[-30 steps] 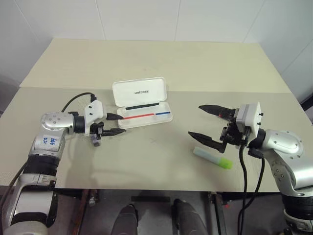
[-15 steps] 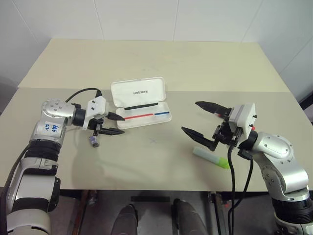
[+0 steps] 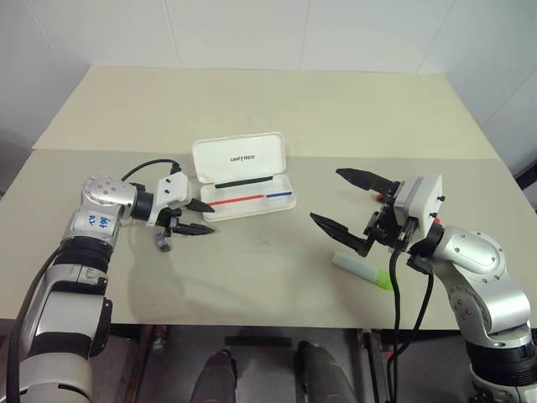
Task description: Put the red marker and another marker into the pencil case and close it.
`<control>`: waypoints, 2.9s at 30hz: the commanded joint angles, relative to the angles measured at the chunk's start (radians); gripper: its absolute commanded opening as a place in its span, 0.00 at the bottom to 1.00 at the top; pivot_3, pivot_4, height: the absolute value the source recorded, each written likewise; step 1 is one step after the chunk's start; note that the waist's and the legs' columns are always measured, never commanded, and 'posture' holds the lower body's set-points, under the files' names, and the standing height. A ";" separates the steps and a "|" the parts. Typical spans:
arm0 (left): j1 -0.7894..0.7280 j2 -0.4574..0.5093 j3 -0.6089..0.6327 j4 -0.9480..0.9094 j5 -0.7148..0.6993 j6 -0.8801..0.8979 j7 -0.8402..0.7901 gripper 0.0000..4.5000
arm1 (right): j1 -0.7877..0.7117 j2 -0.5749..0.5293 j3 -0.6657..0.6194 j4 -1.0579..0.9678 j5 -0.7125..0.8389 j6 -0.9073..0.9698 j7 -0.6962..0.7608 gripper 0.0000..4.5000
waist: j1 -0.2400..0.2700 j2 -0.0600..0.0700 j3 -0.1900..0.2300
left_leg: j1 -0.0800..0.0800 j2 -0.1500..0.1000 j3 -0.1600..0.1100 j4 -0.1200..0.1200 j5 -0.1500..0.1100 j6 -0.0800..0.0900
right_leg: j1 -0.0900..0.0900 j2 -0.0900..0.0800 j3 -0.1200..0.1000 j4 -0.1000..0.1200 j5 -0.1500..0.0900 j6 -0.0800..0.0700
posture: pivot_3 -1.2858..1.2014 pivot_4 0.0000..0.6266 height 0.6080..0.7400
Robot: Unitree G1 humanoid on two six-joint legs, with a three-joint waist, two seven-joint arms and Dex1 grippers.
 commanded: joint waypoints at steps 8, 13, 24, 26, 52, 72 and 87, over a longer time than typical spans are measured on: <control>-0.067 0.000 -0.046 0.064 0.065 -0.020 -0.031 0.55 | -0.033 -0.008 -0.016 -0.057 0.021 0.013 -0.014 1.00 | 0.001 0.000 0.000 | 0.000 0.000 0.000 0.000 0.000 0.000 | 0.000 0.000 0.000 0.001 0.000 0.000 | 0.52 0.24 1.00; -0.103 -0.009 -0.066 0.120 0.100 -0.022 -0.022 0.55 | -0.048 -0.004 -0.013 -0.059 0.021 0.015 -0.020 1.00 | 0.000 0.000 0.000 | 0.001 0.000 0.000 0.000 0.000 0.000 | 0.000 0.000 0.000 0.001 0.000 0.000 | 0.52 0.24 1.00; -0.172 -0.047 -0.100 0.173 0.131 -0.003 -0.089 0.06 | -0.103 0.002 -0.005 -0.039 0.022 0.015 -0.020 1.00 | -0.002 0.000 0.000 | 0.000 0.000 0.000 0.000 0.000 0.000 | 0.000 0.000 0.000 0.001 0.000 0.000 | 0.52 0.24 1.00; -0.177 -0.050 -0.100 0.169 0.135 -0.006 -0.096 0.00 | -0.112 0.003 -0.002 -0.035 0.022 0.015 -0.018 1.00 | 0.001 0.000 0.000 | 0.000 0.000 0.000 0.000 0.000 0.000 | 0.000 0.000 0.000 0.001 -0.001 0.001 | 0.52 0.24 1.00; 0.147 -0.028 -0.103 -0.620 0.014 0.467 -0.079 0.00 | -0.053 -0.064 -0.068 -0.050 0.065 0.049 0.011 1.00 | -0.004 0.000 0.000 | 0.001 0.000 -0.001 0.000 0.000 0.000 | -0.001 0.000 0.000 0.005 -0.001 0.000 | 0.52 0.24 1.00; 0.192 -0.021 -0.143 -0.662 0.007 0.595 0.035 0.00 | -0.015 -0.078 -0.088 -0.113 0.091 0.095 -0.031 1.00 | 0.000 0.000 0.000 | 0.001 0.000 -0.001 0.006 0.000 0.000 | 0.001 0.000 0.000 0.005 -0.003 -0.004 | 0.52 0.24 1.00; 0.169 0.000 -0.100 -0.761 -0.109 0.686 0.008 0.59 | -0.021 -0.070 -0.069 -0.092 0.090 0.082 -0.023 1.00 | 0.000 0.000 0.000 | 0.000 0.000 -0.001 0.007 0.000 0.000 | 0.001 0.000 0.000 0.005 -0.003 -0.003 | 0.52 0.24 1.00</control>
